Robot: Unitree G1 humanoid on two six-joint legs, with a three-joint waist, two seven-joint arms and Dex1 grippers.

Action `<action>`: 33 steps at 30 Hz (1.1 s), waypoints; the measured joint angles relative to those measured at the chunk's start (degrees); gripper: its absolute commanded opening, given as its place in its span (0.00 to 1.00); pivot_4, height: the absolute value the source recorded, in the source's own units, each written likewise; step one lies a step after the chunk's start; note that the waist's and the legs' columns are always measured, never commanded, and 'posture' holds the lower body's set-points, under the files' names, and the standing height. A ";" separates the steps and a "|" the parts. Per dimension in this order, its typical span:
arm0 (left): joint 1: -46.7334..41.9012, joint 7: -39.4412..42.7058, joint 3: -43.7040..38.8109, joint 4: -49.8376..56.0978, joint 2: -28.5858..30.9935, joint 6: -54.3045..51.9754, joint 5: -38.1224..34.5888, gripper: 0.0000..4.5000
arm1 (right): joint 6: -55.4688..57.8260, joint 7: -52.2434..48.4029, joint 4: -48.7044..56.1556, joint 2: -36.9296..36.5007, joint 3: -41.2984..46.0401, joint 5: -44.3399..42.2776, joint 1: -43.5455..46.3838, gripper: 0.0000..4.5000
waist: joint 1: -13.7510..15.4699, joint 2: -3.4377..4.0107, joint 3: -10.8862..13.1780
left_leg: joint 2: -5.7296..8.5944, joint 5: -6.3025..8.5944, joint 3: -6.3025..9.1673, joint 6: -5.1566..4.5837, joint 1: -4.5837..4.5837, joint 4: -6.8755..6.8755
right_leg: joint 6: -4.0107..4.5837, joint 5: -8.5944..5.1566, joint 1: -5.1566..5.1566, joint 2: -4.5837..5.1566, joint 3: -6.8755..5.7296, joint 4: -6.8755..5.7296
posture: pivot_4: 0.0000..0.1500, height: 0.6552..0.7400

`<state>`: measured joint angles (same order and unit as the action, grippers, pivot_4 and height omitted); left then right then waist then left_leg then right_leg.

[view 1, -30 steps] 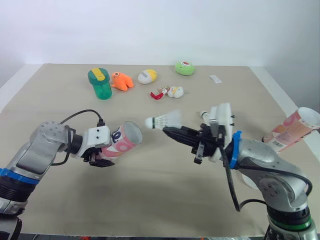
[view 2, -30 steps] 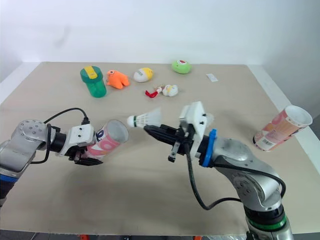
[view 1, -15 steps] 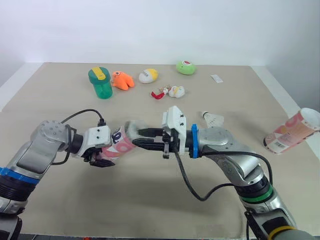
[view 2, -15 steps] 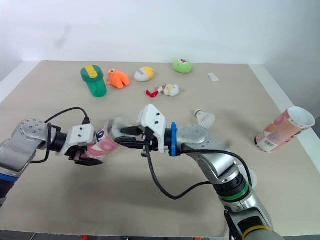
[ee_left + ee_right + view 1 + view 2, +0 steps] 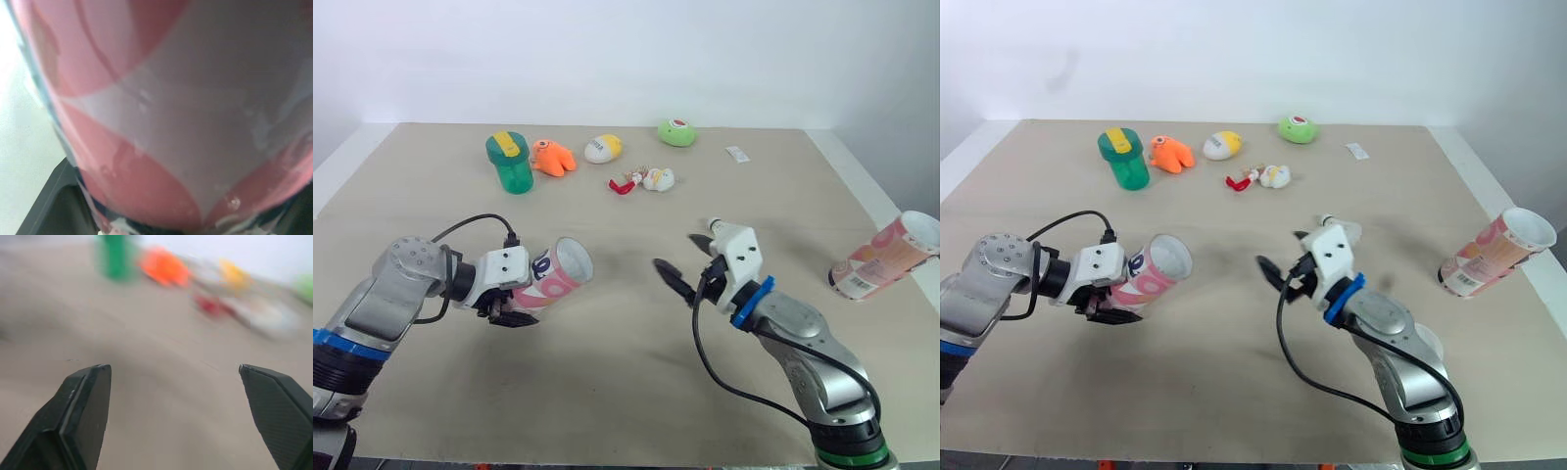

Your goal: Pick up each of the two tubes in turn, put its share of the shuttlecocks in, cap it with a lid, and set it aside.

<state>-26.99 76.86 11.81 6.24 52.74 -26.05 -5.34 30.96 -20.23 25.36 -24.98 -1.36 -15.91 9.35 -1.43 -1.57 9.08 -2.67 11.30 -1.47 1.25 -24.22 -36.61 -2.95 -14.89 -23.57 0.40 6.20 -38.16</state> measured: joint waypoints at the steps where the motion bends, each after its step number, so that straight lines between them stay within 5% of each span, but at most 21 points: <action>1: -0.10 0.07 0.04 -0.14 0.00 0.06 0.01 0.77 | 0.02 2.29 -0.71 1.28 0.64 1.30 -0.54 0.99 | 0.00 0.00 0.00 | -0.01 0.00 0.01 0.00 0.01 0.00 | 0.00 0.00 0.00 -0.02 -0.01 0.00 | 1.00 1.00; 6: -0.85 0.37 0.81 -0.70 -0.08 0.73 0.14 0.77 | 1.33 10.53 -5.83 6.36 3.23 4.75 -0.13 0.99 | 0.01 0.00 0.00 | 0.01 0.00 0.00 0.00 0.01 -0.01 | -0.01 0.02 0.03 0.00 0.03 0.00 | 1.00 1.00; 18: -0.04 0.15 0.27 0.24 0.50 0.28 -0.19 0.77 | -5.25 13.16 -26.42 10.44 4.64 7.05 11.75 0.99 | -0.22 0.01 0.01 | 0.01 0.00 -0.02 0.00 0.01 0.04 | -0.04 0.01 0.01 -0.02 0.06 0.01 | 1.00 1.00; 21: 0.47 -0.17 -0.10 1.09 0.65 -0.45 -0.20 0.77 | -6.36 13.38 -30.80 10.72 5.34 7.25 14.85 0.85 | -0.32 0.02 0.02 | 0.01 0.00 -0.02 0.00 0.00 0.04 | -0.05 0.02 0.00 -0.02 0.06 0.01 | 1.00 1.00; 28: 1.14 -0.39 -0.68 1.82 1.10 -1.59 -0.43 0.77 | -7.68 14.11 -37.54 10.31 8.21 7.26 20.00 0.07 | -0.84 0.02 0.02 | 0.01 0.00 0.01 -0.01 0.00 0.11 | -0.22 0.10 0.00 -0.02 0.03 0.01 | 1.00 1.00; 29: 1.22 -0.44 -0.75 1.93 1.11 -1.72 -0.42 0.77 | -7.67 13.98 -37.63 10.31 8.22 7.25 20.00 0.00 | -0.89 0.03 0.02 | 0.01 0.00 0.01 -0.01 0.00 0.11 | -0.22 0.11 0.00 -0.01 0.04 0.01 | 1.00 1.00; 33: 1.32 -0.80 -0.76 2.25 1.11 -1.96 -0.41 0.77 | -6.83 11.30 -36.70 10.28 8.20 6.19 19.98 0.00 | -0.97 0.03 0.03 | 0.02 0.00 0.01 -0.01 0.00 0.10 | -0.26 0.12 0.01 -0.01 0.04 0.01 | 1.00 1.00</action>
<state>-25.67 76.06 11.06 8.50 53.85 -28.01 -5.74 24.13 -8.93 -11.34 -14.71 6.84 -9.71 29.32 -2.40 -1.54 9.11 -2.66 11.30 -1.47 1.24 -24.22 -36.51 -3.21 -14.77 -23.56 0.39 6.24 -38.15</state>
